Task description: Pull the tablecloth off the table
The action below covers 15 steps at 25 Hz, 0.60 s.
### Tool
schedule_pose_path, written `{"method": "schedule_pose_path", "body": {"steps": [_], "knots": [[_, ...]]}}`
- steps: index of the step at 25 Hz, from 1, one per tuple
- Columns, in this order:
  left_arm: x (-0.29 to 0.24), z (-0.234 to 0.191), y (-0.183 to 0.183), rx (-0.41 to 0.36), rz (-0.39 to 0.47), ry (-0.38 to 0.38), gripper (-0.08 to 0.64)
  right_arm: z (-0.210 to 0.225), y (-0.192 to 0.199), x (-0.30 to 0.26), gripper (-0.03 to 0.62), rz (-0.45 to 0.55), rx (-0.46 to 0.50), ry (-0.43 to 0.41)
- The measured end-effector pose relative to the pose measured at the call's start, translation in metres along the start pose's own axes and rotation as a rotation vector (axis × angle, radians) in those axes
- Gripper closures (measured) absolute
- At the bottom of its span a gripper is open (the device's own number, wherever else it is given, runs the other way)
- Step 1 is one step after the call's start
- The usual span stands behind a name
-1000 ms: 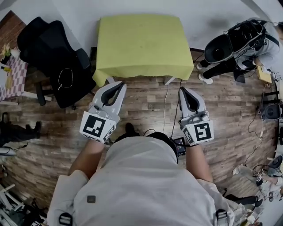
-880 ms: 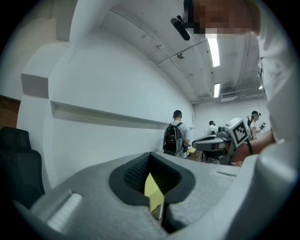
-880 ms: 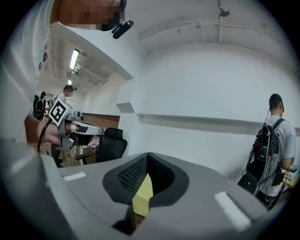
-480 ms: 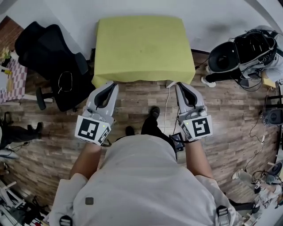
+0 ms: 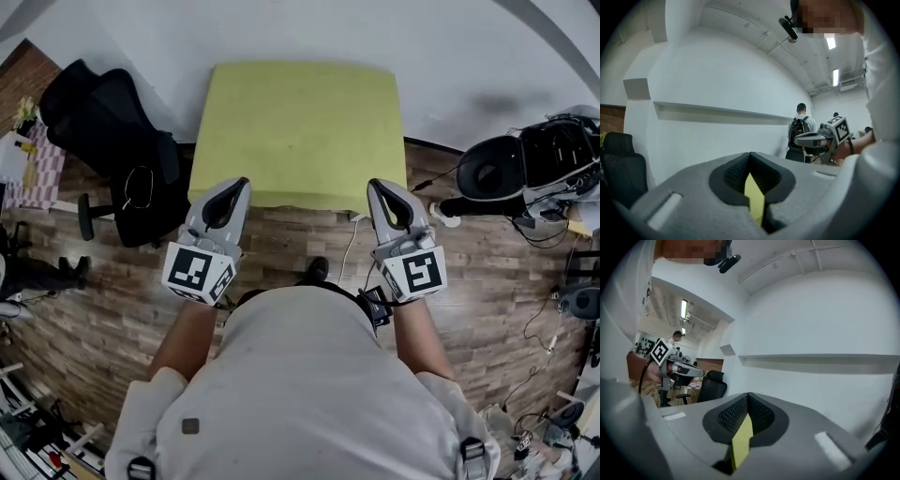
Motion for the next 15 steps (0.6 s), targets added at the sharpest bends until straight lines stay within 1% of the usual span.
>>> {"method": "schedule_pose_path", "body": {"steps": [4, 6, 8, 11, 15], "knots": [[-0.034, 0.009, 0.002, -0.022, -0.018, -0.032, 0.557, 0.039, 0.010, -0.004, 0.581, 0.004, 0.005, -0.015], [-0.048, 0.009, 0.004, -0.019, -0.034, -0.047, 0.557, 0.054, 0.012, -0.007, 0.580, 0.005, 0.010, -0.017], [-0.058, 0.008, 0.003, -0.019, -0.047, -0.055, 0.557, 0.066, 0.014, -0.012, 0.580, 0.011, -0.006, -0.018], [-0.074, 0.003, 0.004, -0.031, -0.070, -0.053, 0.557, 0.080, 0.018, -0.023, 0.580, 0.016, -0.023, -0.023], [-0.095, -0.007, 0.009, -0.026, -0.096, -0.038, 0.557, 0.094, 0.027, -0.040, 0.580, -0.007, -0.038, -0.026]]}}
Point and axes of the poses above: the fingertips, and each gripper's own axes: x backward along the fingers, z to its right, y out of its underside, the point moved 8 cm from there along x, backward along the fingers, and after that the axes turned 2 degrees about -z, right-handed, at the moved point
